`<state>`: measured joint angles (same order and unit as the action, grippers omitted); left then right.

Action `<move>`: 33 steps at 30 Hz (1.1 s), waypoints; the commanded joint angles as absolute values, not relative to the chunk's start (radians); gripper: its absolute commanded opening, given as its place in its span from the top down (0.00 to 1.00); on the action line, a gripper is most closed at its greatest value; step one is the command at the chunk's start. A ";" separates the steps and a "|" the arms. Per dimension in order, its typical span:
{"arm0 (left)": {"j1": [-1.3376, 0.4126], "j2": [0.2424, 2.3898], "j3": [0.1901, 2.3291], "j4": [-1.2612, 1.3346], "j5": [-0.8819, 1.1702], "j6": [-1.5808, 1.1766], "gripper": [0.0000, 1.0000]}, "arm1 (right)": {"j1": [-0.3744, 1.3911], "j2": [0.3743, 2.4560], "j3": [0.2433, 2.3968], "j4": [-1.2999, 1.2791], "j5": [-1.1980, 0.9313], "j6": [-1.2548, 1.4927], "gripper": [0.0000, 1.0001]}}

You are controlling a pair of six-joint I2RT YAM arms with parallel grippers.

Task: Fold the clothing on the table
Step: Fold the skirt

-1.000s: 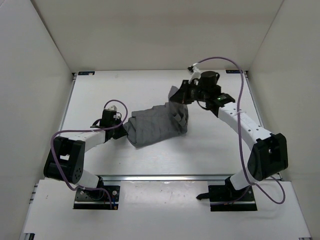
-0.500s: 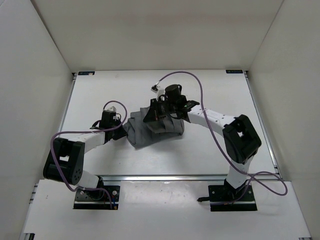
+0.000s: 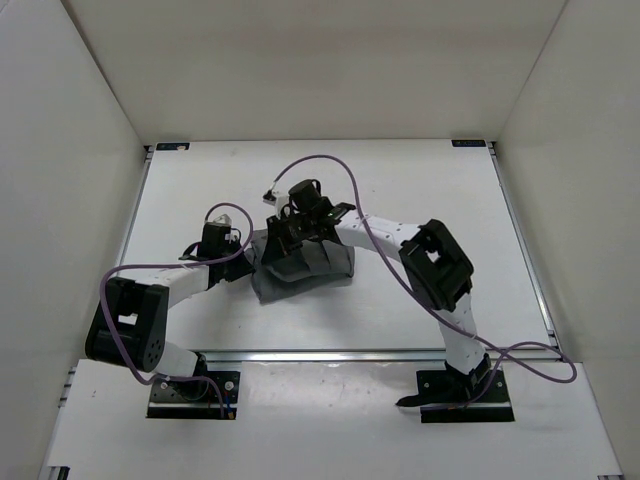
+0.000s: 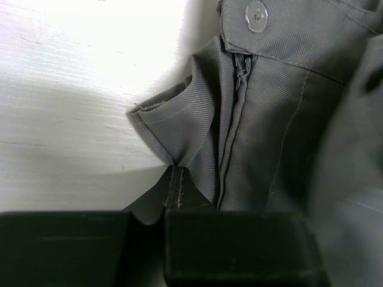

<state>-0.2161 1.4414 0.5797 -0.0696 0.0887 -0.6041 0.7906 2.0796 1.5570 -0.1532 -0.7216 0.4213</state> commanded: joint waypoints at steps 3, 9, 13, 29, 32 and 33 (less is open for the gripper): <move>-0.216 1.408 0.575 -0.072 0.086 -0.608 1.00 | 0.844 2.178 1.690 -0.291 -0.663 0.304 1.00; -0.215 1.402 0.568 -0.075 0.095 -0.611 1.00 | 0.887 2.247 1.718 -0.330 -0.618 0.308 1.00; -0.203 1.384 0.571 -0.075 0.094 -0.620 1.00 | 0.920 2.338 1.833 -0.446 -0.479 0.273 1.00; -0.209 1.347 0.566 -0.086 0.126 -0.617 1.00 | 0.945 2.382 2.032 -0.800 0.274 0.340 1.00; -0.210 1.336 0.563 -0.081 0.130 -0.611 0.96 | 0.925 2.413 2.114 -0.894 0.350 0.351 1.00; -0.206 1.325 0.566 -0.083 0.130 -0.614 0.96 | 0.930 2.418 2.118 -0.925 0.351 0.336 1.00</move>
